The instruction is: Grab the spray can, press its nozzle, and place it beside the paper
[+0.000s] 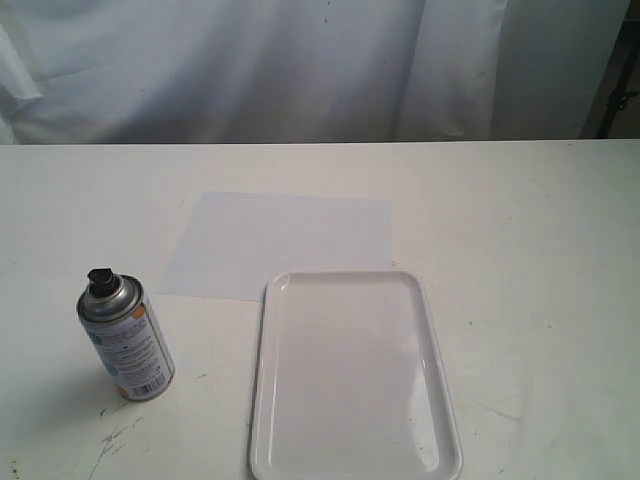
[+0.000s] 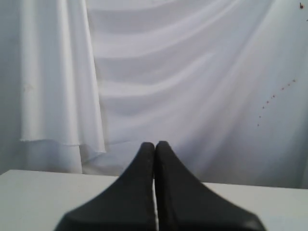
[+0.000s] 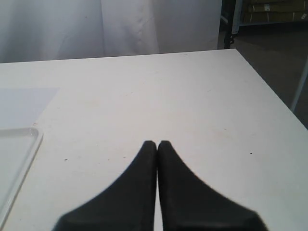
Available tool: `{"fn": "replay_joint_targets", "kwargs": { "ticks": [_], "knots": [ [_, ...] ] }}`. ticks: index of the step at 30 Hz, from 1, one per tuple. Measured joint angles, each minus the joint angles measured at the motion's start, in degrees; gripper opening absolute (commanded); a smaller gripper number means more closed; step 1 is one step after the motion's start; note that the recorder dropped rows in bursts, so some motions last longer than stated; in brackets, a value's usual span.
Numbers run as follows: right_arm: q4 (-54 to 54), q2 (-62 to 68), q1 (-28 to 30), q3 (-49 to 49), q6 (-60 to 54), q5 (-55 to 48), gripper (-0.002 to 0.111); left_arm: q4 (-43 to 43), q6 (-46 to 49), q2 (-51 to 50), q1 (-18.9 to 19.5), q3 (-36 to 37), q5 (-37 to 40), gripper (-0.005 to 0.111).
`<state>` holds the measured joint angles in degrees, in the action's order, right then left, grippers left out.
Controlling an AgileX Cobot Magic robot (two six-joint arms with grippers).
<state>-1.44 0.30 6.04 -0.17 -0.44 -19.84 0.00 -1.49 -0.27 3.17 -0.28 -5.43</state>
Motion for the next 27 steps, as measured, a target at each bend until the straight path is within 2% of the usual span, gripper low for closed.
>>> {"fn": "replay_joint_targets", "kwargs": {
  "ticks": [10, 15, 21, 25, 27],
  "knots": [
    [0.0, 0.0, 0.0, 0.0, 0.0, 0.0, 0.000, 0.0, -2.6, 0.0, 0.0, 0.0, -4.3, 0.000],
    [0.0, 0.0, 0.0, 0.0, 0.0, 0.0, 0.000, 0.5, -3.8, -4.3, 0.0, -7.1, -1.8, 0.000],
    [0.0, 0.0, 0.0, 0.0, 0.0, 0.0, 0.000, -1.9, -3.9, -26.3, 0.0, -24.2, -2.2, 0.000],
    [0.0, 0.0, 0.0, 0.0, 0.0, 0.0, 0.000, -6.9, -4.9, -37.3, 0.0, -29.2, -6.0, 0.000],
    [0.0, 0.0, 0.0, 0.0, 0.0, 0.0, 0.000, -7.7, -9.0, -44.4, -0.1, -29.4, -8.6, 0.000]
  ]
}}
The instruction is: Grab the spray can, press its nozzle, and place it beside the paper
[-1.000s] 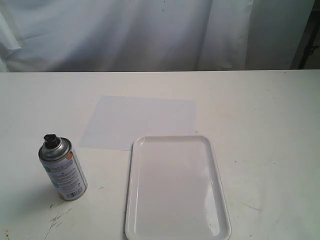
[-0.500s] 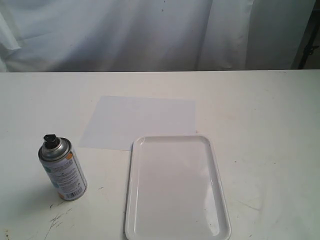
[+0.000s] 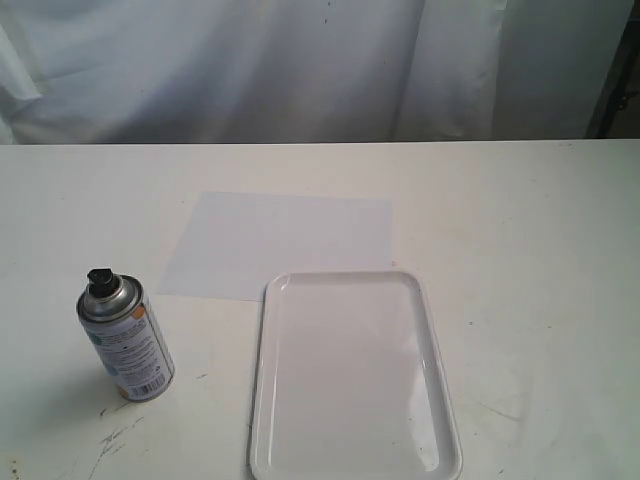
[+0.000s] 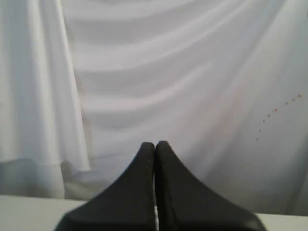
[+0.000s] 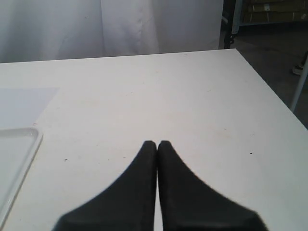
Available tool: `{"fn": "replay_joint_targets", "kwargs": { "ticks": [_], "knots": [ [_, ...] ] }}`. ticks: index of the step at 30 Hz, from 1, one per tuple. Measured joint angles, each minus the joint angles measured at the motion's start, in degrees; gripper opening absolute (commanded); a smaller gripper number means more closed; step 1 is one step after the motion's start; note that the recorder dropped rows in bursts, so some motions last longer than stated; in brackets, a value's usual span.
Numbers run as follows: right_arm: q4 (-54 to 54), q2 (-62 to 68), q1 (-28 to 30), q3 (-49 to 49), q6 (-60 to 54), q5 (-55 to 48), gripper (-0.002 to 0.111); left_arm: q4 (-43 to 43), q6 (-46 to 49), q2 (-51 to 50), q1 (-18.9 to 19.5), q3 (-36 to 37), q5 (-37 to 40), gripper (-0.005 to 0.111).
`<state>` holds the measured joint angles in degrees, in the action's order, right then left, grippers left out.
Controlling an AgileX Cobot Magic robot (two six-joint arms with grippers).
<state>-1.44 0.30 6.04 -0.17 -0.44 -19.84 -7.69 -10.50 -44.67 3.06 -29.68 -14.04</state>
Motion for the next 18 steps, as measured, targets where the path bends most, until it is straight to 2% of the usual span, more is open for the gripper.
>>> {"fn": "replay_joint_targets", "kwargs": {
  "ticks": [1, 3, 5, 7, 11, 18],
  "knots": [
    [0.0, 0.0, 0.0, 0.0, 0.0, 0.0, 0.000, -0.2, -1.5, -2.3, 0.0, 0.6, -1.3, 0.000],
    [0.0, 0.0, 0.0, 0.0, 0.0, 0.0, 0.000, -3.5, -4.2, -8.0, 0.0, 4.6, -8.8, 0.000],
    [0.0, 0.0, 0.0, 0.0, 0.0, 0.0, 0.000, -7.6, -4.8, -10.4, 0.0, 8.0, -17.6, 0.000],
    [0.0, 0.0, 0.0, 0.0, 0.0, 0.0, 0.000, -10.0, -5.5, -12.4, 0.0, 11.0, -22.5, 0.000],
    [0.0, 0.0, 0.0, 0.0, 0.0, 0.0, 0.000, -10.6, -5.2, -16.4, 0.0, 15.9, -23.8, 0.000],
    [0.0, 0.0, 0.0, 0.0, 0.0, 0.0, 0.000, -10.6, -3.5, -17.6, 0.0, 21.9, -23.8, 0.000]
  ]
}}
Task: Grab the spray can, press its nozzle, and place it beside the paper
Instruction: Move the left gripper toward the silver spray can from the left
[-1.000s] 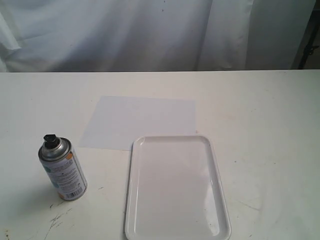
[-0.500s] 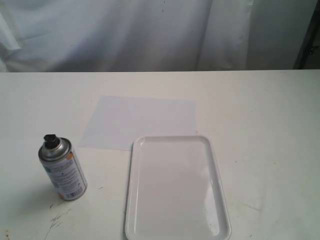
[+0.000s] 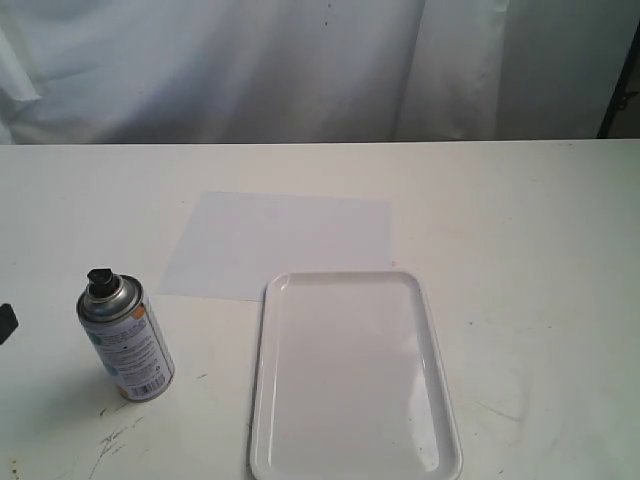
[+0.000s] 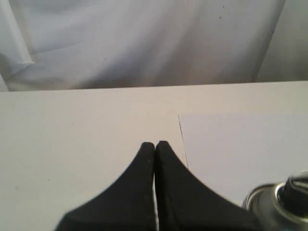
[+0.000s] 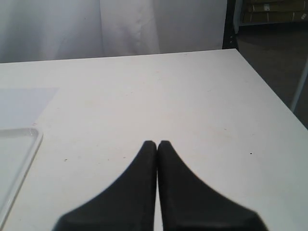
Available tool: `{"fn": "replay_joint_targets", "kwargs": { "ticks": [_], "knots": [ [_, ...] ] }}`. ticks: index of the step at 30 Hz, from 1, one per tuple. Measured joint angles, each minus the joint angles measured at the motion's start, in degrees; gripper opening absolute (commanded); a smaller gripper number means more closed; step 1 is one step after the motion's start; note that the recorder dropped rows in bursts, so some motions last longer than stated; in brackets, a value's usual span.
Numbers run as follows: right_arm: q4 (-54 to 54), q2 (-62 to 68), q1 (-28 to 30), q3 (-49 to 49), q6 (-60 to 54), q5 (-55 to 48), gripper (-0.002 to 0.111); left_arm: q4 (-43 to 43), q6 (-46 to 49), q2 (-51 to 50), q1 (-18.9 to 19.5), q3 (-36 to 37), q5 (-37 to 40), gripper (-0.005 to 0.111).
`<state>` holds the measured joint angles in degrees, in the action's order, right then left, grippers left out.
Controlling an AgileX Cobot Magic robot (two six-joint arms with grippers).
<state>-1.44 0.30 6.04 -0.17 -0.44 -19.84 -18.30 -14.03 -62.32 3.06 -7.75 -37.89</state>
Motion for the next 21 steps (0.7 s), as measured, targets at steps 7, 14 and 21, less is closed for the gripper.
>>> {"fn": "replay_joint_targets", "kwargs": {
  "ticks": [7, 14, 21],
  "knots": [
    [0.0, 0.0, 0.0, 0.0, 0.0, 0.0, 0.000, -0.2, 3.7, 0.0, 0.0, 2.6, 4.9, 0.000],
    [0.0, 0.0, 0.0, 0.0, 0.0, 0.0, 0.000, -1.7, 4.1, 0.0, 0.0, 5.4, 5.5, 0.000],
    [0.0, 0.0, 0.0, 0.0, 0.0, 0.0, 0.000, -2.5, 1.4, 0.0, 0.0, 5.9, 5.6, 0.000]
  ]
}}
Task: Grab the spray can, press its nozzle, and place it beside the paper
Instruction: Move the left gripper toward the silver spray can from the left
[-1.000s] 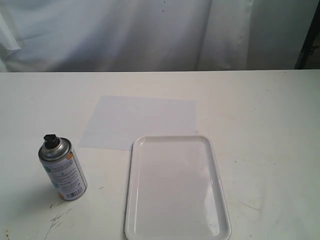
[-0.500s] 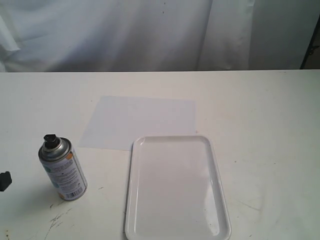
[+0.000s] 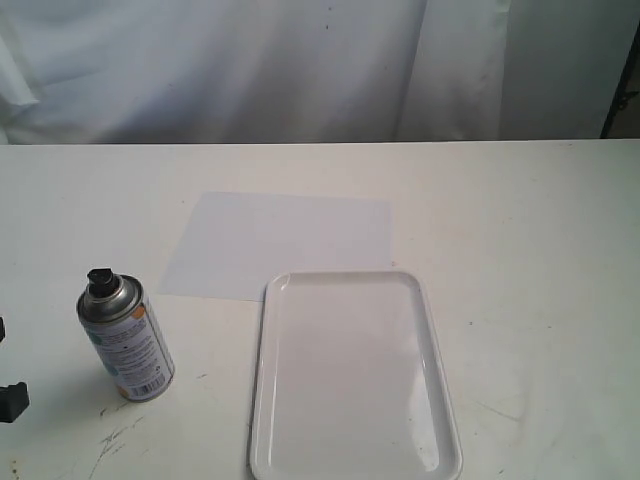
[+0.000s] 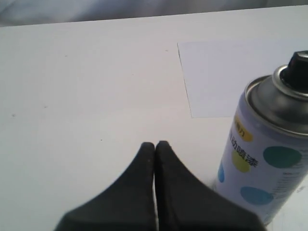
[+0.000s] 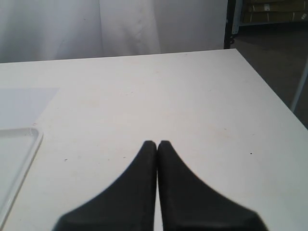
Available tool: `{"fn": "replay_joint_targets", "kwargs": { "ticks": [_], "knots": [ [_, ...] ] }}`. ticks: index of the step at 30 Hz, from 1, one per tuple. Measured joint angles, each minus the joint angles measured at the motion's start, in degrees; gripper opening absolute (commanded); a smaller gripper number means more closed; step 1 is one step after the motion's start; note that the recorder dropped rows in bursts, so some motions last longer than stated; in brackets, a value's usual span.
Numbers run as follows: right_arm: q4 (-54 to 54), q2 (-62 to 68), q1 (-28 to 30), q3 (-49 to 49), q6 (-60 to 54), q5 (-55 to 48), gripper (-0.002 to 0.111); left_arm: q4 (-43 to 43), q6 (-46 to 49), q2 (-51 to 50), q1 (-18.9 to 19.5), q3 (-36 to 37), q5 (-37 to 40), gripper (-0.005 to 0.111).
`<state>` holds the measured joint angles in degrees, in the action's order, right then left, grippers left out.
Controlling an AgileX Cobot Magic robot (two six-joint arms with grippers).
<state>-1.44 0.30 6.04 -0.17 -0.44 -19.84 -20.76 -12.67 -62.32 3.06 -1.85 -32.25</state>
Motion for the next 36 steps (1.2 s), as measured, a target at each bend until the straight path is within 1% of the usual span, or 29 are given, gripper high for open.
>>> {"fn": "replay_joint_targets", "kwargs": {
  "ticks": [2, 4, 9, 12, 14, 16, 20, 25, 26, 27, 29, 36],
  "knots": [
    [0.0, 0.0, 0.0, 0.0, 0.0, 0.0, 0.000, -2.7, -0.2, 0.0, 0.0, 0.0, 0.0, 0.000],
    [0.0, 0.0, 0.0, 0.0, 0.0, 0.0, 0.000, -8.1, -0.4, 0.0, 0.0, 0.0, -1.0, 0.000],
    [0.0, 0.0, 0.0, 0.0, 0.0, 0.0, 0.000, -21.6, -7.4, 0.0, 0.0, 0.2, -2.4, 0.000],
    [0.0, 0.0, 0.0, 0.0, 0.0, 0.0, 0.000, -25.2, -10.8, 0.0, 0.0, 0.2, -2.4, 0.000],
    [0.0, 0.0, 0.0, 0.0, 0.0, 0.0, 0.000, -26.1, -12.4, 0.0, 0.0, 0.2, -2.4, 0.003],
    [0.0, 0.0, 0.0, 0.0, 0.0, 0.0, 0.000, -26.5, -15.1, 0.0, 0.0, 0.2, -2.4, 0.009],
    [0.0, 0.0, 0.0, 0.0, 0.0, 0.0, 0.000, -28.3, -20.7, 0.0, 0.0, 0.2, -2.1, 0.032],
    [0.0, 0.0, 0.0, 0.0, 0.0, 0.0, 0.000, -30.7, -26.2, 0.0, 0.0, 0.2, -2.2, 0.071],
    [0.0, 0.0, 0.0, 0.0, 0.0, 0.0, 0.000, -30.9, -27.2, 0.0, 0.0, 0.2, -2.4, 0.077],
    [0.0, 0.0, 0.0, 0.0, 0.0, 0.0, 0.000, -31.0, -28.0, 0.0, 0.0, 0.2, -2.7, 0.080],
    [0.0, 0.0, 0.0, 0.0, 0.0, 0.0, 0.000, -31.0, -29.1, 0.0, 0.0, 0.2, -3.3, 0.082],
    [0.0, 0.0, 0.0, 0.0, 0.0, 0.0, 0.000, -31.1, -29.8, 0.0, 0.0, 0.2, -6.0, 0.075]
  ]
}}
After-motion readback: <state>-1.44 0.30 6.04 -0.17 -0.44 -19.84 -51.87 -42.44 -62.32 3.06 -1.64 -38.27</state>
